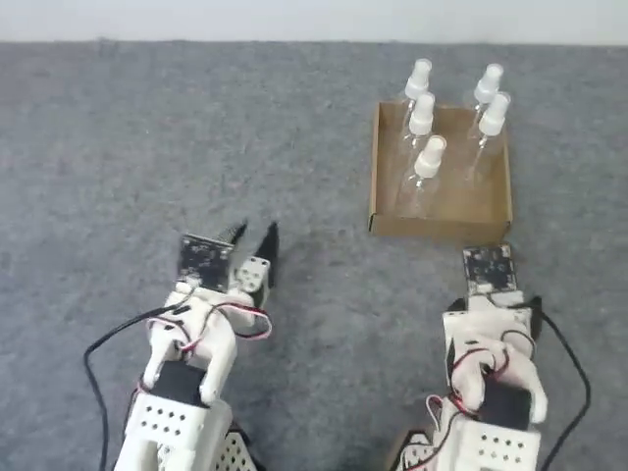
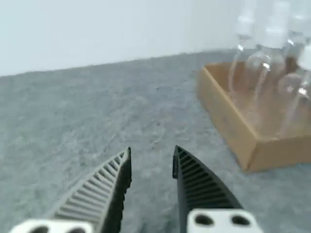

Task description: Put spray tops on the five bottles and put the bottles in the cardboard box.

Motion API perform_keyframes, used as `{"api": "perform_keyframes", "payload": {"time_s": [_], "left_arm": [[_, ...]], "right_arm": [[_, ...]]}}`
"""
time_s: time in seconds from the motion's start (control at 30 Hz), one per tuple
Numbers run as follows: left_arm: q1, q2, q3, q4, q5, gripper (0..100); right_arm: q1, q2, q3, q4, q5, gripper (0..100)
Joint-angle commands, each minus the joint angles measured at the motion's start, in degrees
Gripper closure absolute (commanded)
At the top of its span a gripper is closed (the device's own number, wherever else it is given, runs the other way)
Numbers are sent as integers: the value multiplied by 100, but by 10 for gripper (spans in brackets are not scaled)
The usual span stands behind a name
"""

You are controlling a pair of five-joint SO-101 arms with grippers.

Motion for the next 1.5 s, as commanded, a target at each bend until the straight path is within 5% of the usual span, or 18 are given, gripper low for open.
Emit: {"api": "perform_keyframes", "payload": {"time_s": [0.0,0.23,0.4,0.5,0.7,1.27,1.47], "left_arm": [[-501,-35,-40,-18,18,874],[-1090,-18,-40,1301,26,881],[-1407,-35,-40,2409,-9,994],[-1908,-141,-48,2523,-9,979],[-2453,-404,-48,2910,26,979],[-2435,-1723,-66,4905,26,979],[-2435,-1785,-84,5002,26,979]], "right_arm": [[110,75,62,31,97,670],[110,75,211,31,70,701],[110,84,607,119,123,902],[101,31,598,189,123,997],[84,22,598,198,123,946],[84,22,598,198,123,946],[84,22,598,198,123,946]]}}
